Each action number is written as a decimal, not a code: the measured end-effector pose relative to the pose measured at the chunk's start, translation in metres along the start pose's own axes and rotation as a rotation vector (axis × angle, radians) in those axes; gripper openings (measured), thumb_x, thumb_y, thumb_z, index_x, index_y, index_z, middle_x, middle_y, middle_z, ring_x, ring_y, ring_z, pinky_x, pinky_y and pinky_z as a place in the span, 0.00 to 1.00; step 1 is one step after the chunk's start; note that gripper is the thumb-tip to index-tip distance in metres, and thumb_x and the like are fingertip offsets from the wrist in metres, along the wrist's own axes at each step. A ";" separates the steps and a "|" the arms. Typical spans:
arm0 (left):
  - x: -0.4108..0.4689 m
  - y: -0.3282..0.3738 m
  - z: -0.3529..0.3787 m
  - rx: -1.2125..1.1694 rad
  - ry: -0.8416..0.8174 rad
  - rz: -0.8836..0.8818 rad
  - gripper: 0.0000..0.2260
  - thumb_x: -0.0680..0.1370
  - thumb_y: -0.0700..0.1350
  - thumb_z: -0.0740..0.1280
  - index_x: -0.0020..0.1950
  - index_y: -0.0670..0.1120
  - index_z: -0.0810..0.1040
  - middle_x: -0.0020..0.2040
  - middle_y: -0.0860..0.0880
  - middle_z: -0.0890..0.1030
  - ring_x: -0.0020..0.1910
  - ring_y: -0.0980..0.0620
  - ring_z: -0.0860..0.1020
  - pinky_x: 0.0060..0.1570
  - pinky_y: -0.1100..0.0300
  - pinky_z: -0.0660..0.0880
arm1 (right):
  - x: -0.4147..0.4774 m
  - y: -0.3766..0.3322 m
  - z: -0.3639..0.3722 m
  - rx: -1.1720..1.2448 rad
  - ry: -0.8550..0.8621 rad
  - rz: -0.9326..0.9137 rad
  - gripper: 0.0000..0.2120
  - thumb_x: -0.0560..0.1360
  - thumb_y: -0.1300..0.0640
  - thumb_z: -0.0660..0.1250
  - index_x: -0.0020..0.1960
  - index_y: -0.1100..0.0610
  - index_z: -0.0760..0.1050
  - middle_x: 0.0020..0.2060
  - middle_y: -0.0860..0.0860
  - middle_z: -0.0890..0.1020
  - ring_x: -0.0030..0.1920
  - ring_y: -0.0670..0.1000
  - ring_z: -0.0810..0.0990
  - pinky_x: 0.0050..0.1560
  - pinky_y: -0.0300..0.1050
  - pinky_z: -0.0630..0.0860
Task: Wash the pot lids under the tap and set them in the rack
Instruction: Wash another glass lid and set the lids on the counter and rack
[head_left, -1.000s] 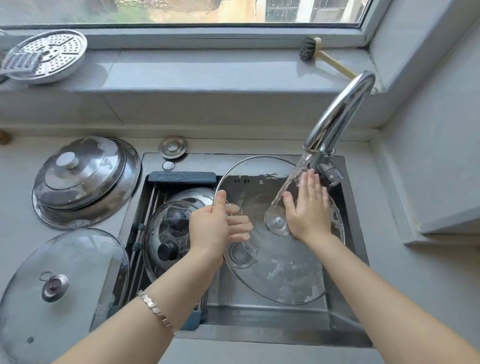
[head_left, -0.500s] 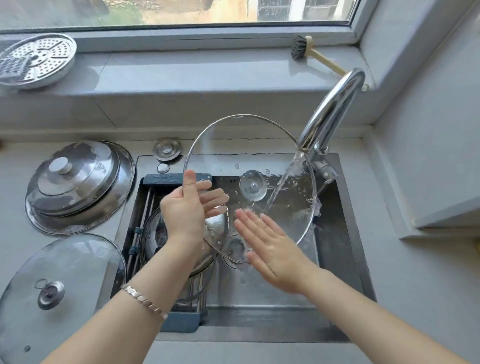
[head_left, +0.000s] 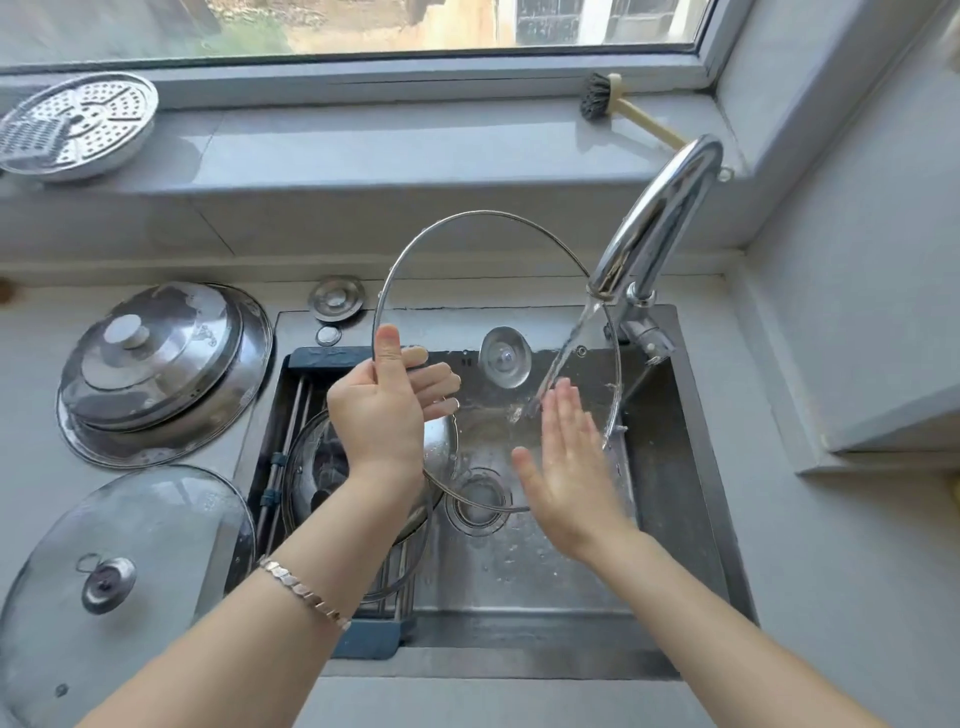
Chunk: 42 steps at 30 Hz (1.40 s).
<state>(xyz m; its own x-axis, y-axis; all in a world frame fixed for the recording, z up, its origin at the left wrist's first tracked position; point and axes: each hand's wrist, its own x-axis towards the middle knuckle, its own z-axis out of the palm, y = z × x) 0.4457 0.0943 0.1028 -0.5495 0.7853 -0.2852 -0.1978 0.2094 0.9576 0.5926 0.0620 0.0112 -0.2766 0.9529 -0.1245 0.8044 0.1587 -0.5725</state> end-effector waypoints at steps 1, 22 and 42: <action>-0.001 0.000 0.001 -0.009 -0.001 -0.008 0.19 0.80 0.52 0.60 0.42 0.37 0.76 0.27 0.46 0.81 0.27 0.49 0.82 0.28 0.56 0.80 | -0.001 -0.012 0.001 0.006 -0.004 -0.066 0.40 0.68 0.30 0.25 0.71 0.53 0.29 0.72 0.50 0.30 0.71 0.42 0.27 0.72 0.40 0.30; 0.006 0.013 -0.005 0.201 -0.103 0.031 0.17 0.81 0.50 0.59 0.41 0.38 0.75 0.32 0.39 0.79 0.28 0.45 0.79 0.25 0.59 0.77 | -0.014 0.053 0.012 0.333 -0.003 0.504 0.28 0.80 0.43 0.48 0.76 0.54 0.51 0.76 0.52 0.51 0.76 0.51 0.48 0.73 0.49 0.46; 0.000 -0.103 0.007 -0.035 -0.246 -1.000 0.26 0.79 0.63 0.47 0.52 0.42 0.70 0.45 0.39 0.77 0.41 0.44 0.77 0.53 0.46 0.70 | 0.015 0.042 -0.127 0.478 0.394 0.233 0.07 0.79 0.51 0.59 0.54 0.44 0.73 0.27 0.57 0.78 0.23 0.54 0.79 0.22 0.41 0.74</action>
<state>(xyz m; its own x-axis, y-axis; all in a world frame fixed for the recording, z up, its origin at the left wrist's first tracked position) 0.4718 0.0772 0.0042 0.0599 0.3592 -0.9313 -0.4991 0.8188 0.2837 0.6892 0.1159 0.0880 0.1623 0.9861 -0.0346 0.4725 -0.1085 -0.8746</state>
